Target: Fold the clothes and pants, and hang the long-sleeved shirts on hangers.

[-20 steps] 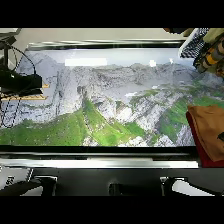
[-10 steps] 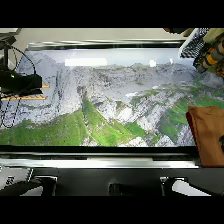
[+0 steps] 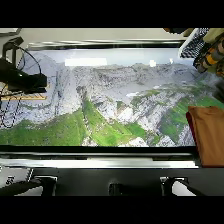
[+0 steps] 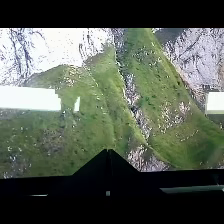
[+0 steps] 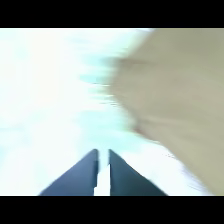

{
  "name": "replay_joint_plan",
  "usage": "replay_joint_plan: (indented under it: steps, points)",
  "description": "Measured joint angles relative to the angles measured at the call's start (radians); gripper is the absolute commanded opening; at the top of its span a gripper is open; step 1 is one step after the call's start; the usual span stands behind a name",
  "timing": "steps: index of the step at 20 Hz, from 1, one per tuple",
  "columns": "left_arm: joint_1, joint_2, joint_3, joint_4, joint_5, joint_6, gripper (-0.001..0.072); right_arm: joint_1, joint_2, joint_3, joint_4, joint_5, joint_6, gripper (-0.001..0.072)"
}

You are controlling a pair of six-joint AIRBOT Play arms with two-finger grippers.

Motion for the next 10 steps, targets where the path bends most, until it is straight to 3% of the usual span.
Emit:
replay_joint_plan:
  steps: [3, 10]
  points:
    - [0.000, -0.010, -0.038, 0.000, 0.067, 0.035, 0.0015, 0.210, -0.005, 0.035, 0.068, -0.018, -0.081, 0.0028]
    - [0.000, -0.016, -0.128, 0.001, 0.196, 0.099, 0.0016, 0.549, -0.044, 0.050, -0.132, 0.022, -0.122, 0.0031]
